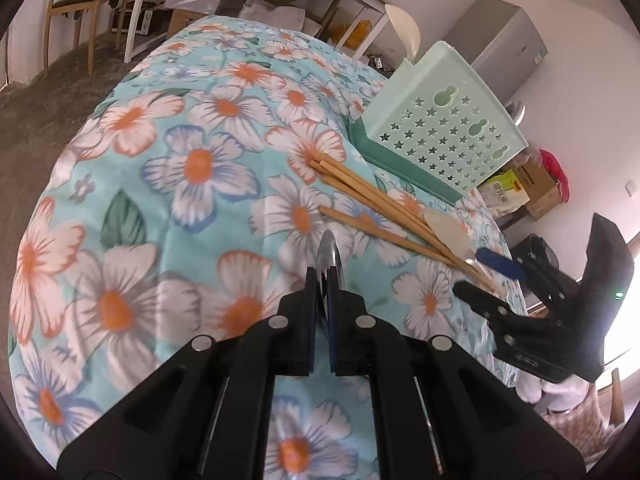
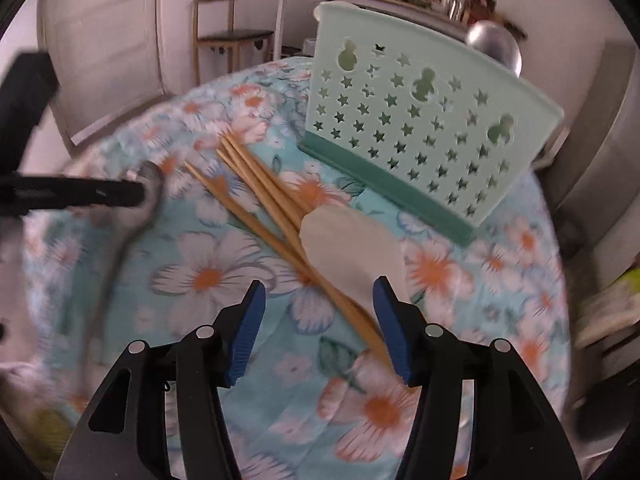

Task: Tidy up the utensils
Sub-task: 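Grasp the white spatula by its blade with the right tool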

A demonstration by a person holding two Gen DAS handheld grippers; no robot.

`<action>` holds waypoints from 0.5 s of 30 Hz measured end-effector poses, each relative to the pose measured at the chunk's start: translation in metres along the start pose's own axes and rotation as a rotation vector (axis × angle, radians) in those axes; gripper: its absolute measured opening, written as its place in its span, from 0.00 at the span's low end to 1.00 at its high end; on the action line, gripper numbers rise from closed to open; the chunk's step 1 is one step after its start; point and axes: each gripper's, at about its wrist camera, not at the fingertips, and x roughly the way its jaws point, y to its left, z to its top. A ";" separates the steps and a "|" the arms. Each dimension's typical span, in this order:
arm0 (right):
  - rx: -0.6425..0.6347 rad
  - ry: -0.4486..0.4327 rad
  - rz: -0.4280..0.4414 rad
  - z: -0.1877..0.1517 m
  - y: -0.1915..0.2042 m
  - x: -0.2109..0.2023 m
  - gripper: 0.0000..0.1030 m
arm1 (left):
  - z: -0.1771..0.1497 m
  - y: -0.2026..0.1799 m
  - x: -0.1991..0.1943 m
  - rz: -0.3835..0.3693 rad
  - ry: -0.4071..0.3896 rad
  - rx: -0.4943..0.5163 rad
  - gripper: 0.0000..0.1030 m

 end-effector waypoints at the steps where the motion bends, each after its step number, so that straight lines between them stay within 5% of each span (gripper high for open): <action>1: -0.016 -0.002 -0.020 0.002 0.002 0.003 0.53 | -0.002 0.003 -0.001 -0.012 -0.006 -0.003 0.04; 7: -0.020 -0.007 -0.034 0.009 -0.004 0.005 0.53 | -0.006 0.014 0.002 -0.066 -0.034 -0.021 0.05; 15: 0.063 0.056 0.068 0.020 -0.028 0.024 0.53 | -0.009 0.021 0.003 -0.110 -0.050 -0.043 0.05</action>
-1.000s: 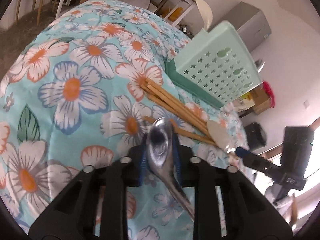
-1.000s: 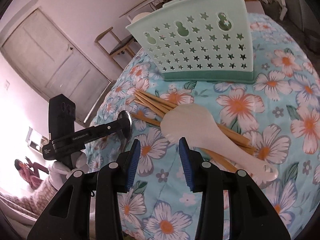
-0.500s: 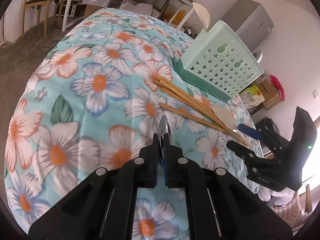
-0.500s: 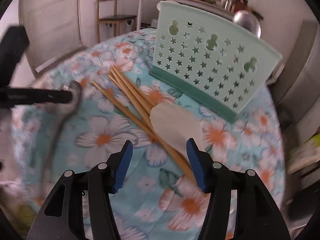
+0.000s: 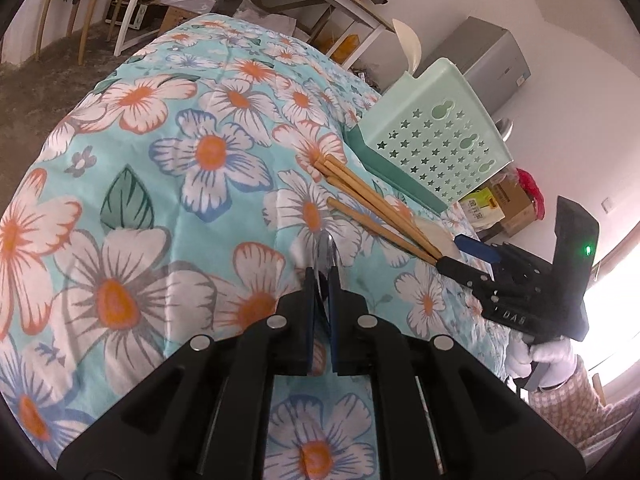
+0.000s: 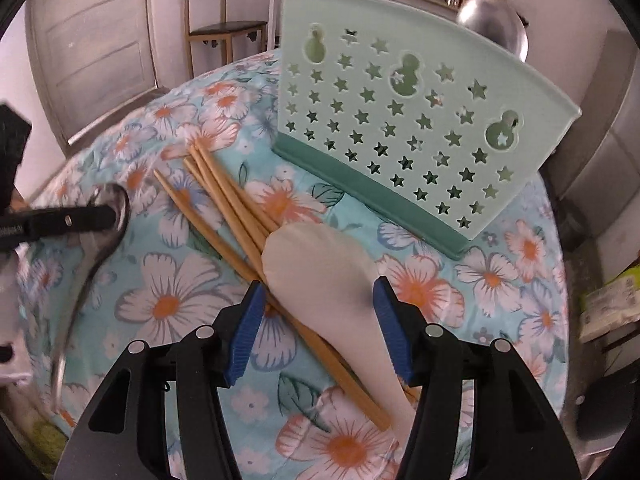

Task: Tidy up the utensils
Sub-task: 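Grasp the white spatula by its blade with the right tool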

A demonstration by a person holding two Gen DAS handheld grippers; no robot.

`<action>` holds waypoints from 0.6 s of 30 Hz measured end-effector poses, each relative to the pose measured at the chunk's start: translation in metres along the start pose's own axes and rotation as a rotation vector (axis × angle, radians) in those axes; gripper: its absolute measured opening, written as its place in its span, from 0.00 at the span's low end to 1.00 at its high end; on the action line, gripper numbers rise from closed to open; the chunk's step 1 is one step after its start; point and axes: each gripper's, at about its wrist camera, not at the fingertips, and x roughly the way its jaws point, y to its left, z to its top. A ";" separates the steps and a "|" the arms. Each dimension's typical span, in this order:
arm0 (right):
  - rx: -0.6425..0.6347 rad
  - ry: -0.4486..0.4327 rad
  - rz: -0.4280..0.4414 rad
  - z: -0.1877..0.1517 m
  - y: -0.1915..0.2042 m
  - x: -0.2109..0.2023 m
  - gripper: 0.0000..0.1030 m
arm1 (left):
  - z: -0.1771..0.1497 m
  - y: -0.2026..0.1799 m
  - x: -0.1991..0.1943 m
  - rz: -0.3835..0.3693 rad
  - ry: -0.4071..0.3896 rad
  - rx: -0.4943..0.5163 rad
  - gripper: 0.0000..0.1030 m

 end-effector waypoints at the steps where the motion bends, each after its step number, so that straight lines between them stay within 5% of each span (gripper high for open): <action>1: 0.014 0.004 0.016 0.001 -0.004 0.001 0.53 | -0.001 0.001 0.000 -0.002 -0.003 -0.001 0.05; 11: 0.197 0.010 0.179 0.002 -0.044 -0.001 0.52 | -0.002 0.005 -0.002 -0.028 -0.011 -0.007 0.05; 18: 0.219 -0.046 0.110 -0.002 -0.054 -0.015 0.34 | -0.001 0.005 -0.001 -0.026 -0.013 -0.007 0.05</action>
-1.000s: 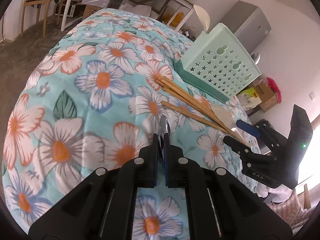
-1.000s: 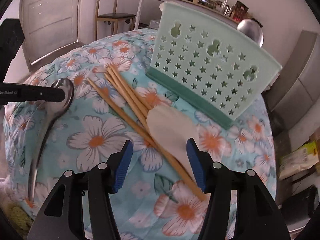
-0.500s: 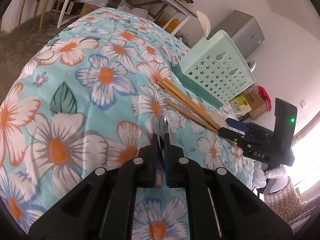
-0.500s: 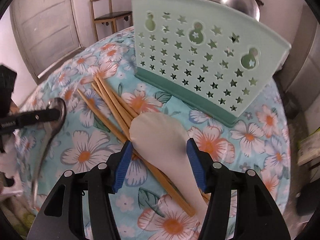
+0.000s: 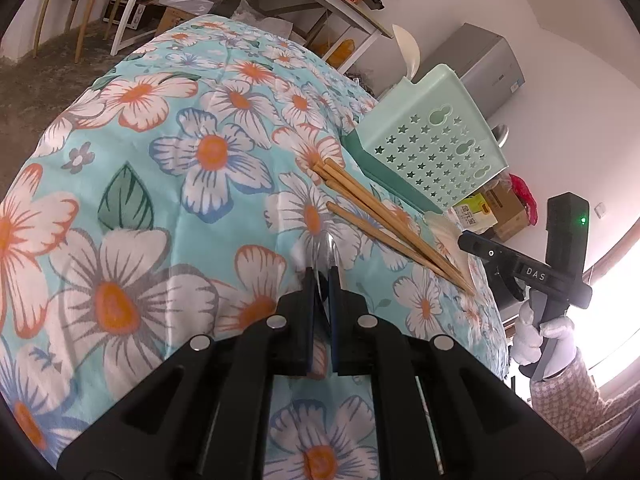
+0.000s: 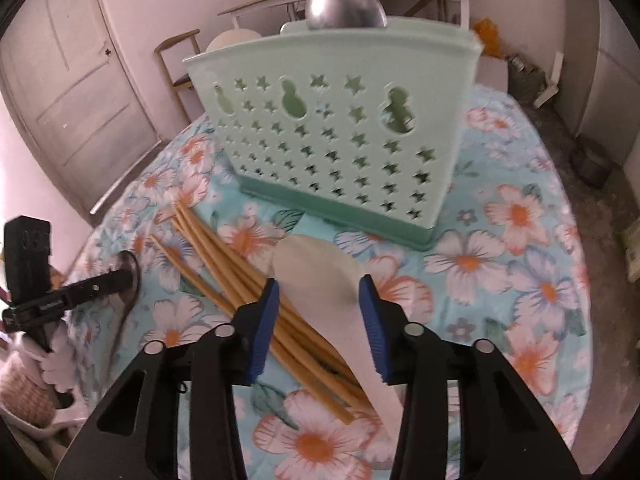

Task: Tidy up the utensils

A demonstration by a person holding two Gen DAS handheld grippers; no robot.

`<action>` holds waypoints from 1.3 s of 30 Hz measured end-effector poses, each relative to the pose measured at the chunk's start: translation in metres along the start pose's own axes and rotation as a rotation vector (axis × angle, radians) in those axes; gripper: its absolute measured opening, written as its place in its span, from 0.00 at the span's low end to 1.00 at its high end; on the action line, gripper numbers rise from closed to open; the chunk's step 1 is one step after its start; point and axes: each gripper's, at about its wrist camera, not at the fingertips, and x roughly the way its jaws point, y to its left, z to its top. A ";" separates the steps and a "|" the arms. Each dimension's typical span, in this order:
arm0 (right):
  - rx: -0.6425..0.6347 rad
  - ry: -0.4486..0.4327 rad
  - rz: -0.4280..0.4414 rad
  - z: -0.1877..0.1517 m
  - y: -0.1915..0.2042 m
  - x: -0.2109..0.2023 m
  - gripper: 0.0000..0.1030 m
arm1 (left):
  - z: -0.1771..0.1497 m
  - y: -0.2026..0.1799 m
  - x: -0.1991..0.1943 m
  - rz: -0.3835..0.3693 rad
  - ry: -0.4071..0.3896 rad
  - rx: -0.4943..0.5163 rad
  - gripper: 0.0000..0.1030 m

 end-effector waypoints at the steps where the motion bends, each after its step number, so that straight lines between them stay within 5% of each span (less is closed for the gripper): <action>1: -0.013 -0.006 -0.016 0.000 0.001 -0.001 0.33 | 0.000 0.000 0.000 0.003 0.000 0.000 0.05; 12: -0.272 -0.045 -0.228 0.011 0.032 0.008 0.06 | 0.005 -0.007 0.003 0.050 0.020 -0.009 0.05; 22: -0.099 -0.147 -0.094 0.011 0.011 -0.070 0.03 | 0.006 -0.016 0.004 0.112 0.027 -0.004 0.05; 29: 0.040 -0.149 0.133 -0.005 0.017 -0.098 0.02 | 0.008 -0.022 0.003 0.144 0.038 0.010 0.05; 34: 0.021 -0.086 0.145 -0.018 0.036 -0.080 0.03 | 0.005 -0.020 -0.003 0.157 0.034 0.001 0.05; 39: 0.066 -0.056 0.085 -0.017 0.013 -0.067 0.11 | 0.003 -0.016 -0.009 0.155 0.028 -0.004 0.05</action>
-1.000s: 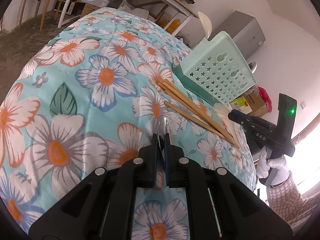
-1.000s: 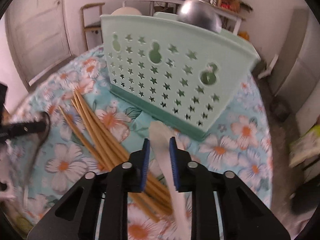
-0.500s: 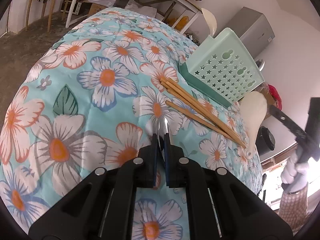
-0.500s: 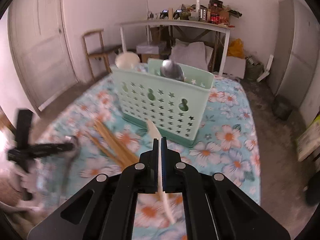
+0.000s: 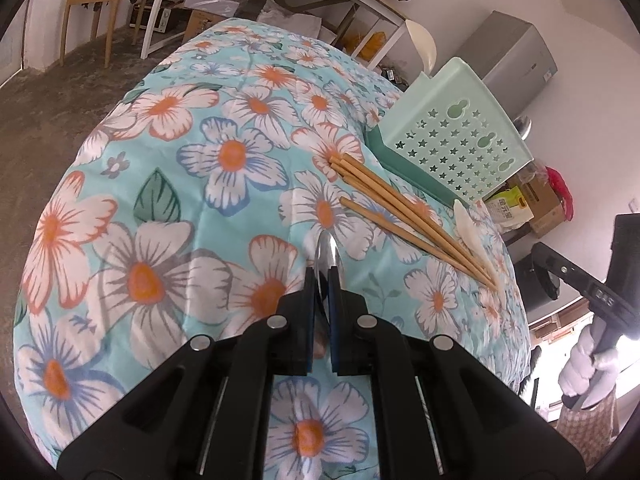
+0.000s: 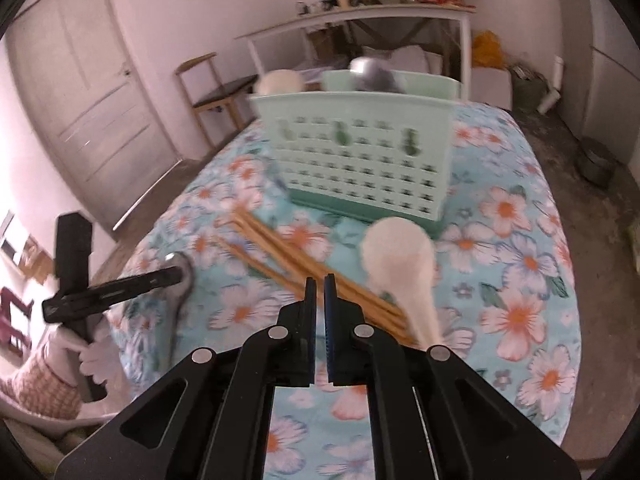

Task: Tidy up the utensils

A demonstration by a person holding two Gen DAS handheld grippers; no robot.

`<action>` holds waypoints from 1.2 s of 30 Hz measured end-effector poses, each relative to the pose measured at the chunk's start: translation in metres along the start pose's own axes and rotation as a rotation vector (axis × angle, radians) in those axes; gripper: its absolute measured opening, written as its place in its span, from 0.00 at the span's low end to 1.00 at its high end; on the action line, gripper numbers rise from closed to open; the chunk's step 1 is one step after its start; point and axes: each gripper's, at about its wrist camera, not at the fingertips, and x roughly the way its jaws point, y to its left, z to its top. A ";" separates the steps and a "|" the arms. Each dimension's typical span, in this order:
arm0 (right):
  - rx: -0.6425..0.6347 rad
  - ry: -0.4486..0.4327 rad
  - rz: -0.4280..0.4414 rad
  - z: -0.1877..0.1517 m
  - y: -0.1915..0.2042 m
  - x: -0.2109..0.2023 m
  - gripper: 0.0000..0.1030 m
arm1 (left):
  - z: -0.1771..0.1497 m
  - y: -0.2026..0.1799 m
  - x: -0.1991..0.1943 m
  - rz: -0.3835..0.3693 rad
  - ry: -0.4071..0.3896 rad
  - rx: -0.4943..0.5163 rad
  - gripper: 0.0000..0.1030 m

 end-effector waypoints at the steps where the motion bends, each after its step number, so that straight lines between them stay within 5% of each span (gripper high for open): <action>1: 0.019 0.009 0.002 0.000 -0.007 0.002 0.17 | 0.000 0.002 0.001 -0.004 0.001 -0.006 0.05; 3: 0.070 0.028 0.002 0.001 -0.029 0.010 0.40 | 0.000 0.002 0.002 -0.010 0.003 -0.011 0.05; 16: 0.263 0.187 0.149 0.022 -0.112 0.092 0.43 | 0.000 0.008 0.002 -0.036 0.005 -0.009 0.06; 22: 0.227 0.217 0.180 0.025 -0.100 0.102 0.09 | 0.001 0.008 0.004 -0.039 0.006 -0.011 0.06; 36: 0.156 0.094 0.172 0.033 -0.064 0.043 0.03 | 0.000 0.010 0.005 -0.044 0.002 -0.028 0.07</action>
